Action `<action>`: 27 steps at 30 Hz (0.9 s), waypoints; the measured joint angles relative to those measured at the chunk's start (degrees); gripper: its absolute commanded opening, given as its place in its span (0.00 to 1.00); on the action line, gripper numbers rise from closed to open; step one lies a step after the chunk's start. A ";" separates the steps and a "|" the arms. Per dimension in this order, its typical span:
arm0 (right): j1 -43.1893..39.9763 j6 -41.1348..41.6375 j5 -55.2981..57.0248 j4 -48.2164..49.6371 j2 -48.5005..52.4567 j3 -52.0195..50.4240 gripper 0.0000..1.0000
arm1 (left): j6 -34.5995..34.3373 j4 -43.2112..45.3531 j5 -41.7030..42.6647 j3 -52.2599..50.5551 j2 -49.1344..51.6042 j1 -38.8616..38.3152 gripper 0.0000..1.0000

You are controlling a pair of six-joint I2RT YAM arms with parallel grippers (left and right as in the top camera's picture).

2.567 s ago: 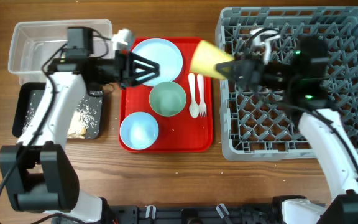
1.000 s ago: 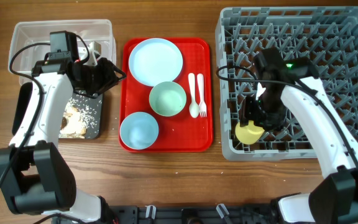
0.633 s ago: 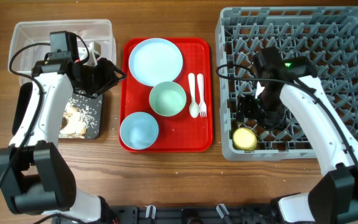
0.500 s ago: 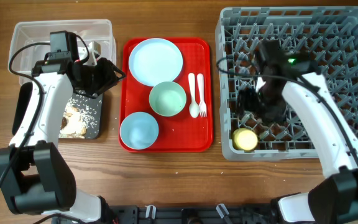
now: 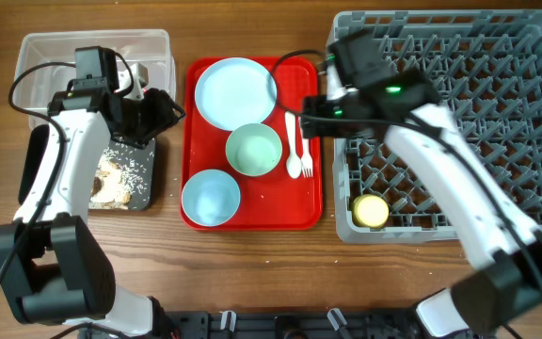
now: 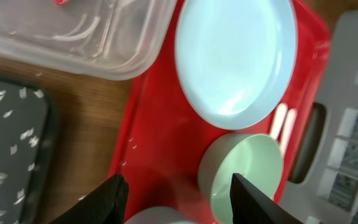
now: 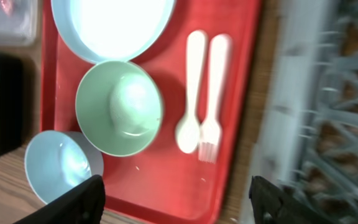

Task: Sort waste into correct bins and load items into the dishwasher rack
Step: 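Reach right gripper to the green bowl and grasp its rim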

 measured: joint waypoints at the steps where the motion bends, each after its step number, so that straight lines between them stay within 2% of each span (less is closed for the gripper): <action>1: 0.79 0.20 -0.63 1.14 1.95 0.00 0.67 | 0.50 -1.79 -1.03 0.92 0.00 0.09 0.55; 5: 2.05 0.52 -3.28 4.26 9.35 0.00 0.58 | 2.84 -7.85 -5.20 6.56 -0.33 0.92 0.63; 9: 2.21 0.68 -4.72 6.43 15.28 -0.02 0.47 | 4.63 -10.97 -10.75 13.46 -2.84 1.92 0.86; 10: 2.21 0.68 -5.03 7.17 16.61 -0.02 0.45 | 5.01 -10.99 -12.04 14.27 -3.74 2.05 1.00; 16: 2.34 1.55 -7.91 11.65 21.90 -0.02 0.37 | 5.46 -11.87 -18.93 15.72 -8.09 2.14 1.00; 17: 2.43 1.55 -8.11 11.85 22.29 -0.02 0.30 | 5.46 -12.04 -19.39 15.72 -8.09 2.16 1.00; 18: 2.58 1.70 -8.35 12.17 22.71 -0.02 0.18 | 5.46 -12.09 -19.74 15.72 -7.98 2.19 1.00; 21: 3.02 1.81 -8.61 12.81 23.34 -0.02 0.04 | 5.46 -12.09 -20.61 15.72 -7.85 2.19 1.00; 27: 3.28 2.19 -9.03 12.31 23.45 -0.02 0.05 | 5.46 -12.11 -21.07 15.72 -7.85 2.19 1.00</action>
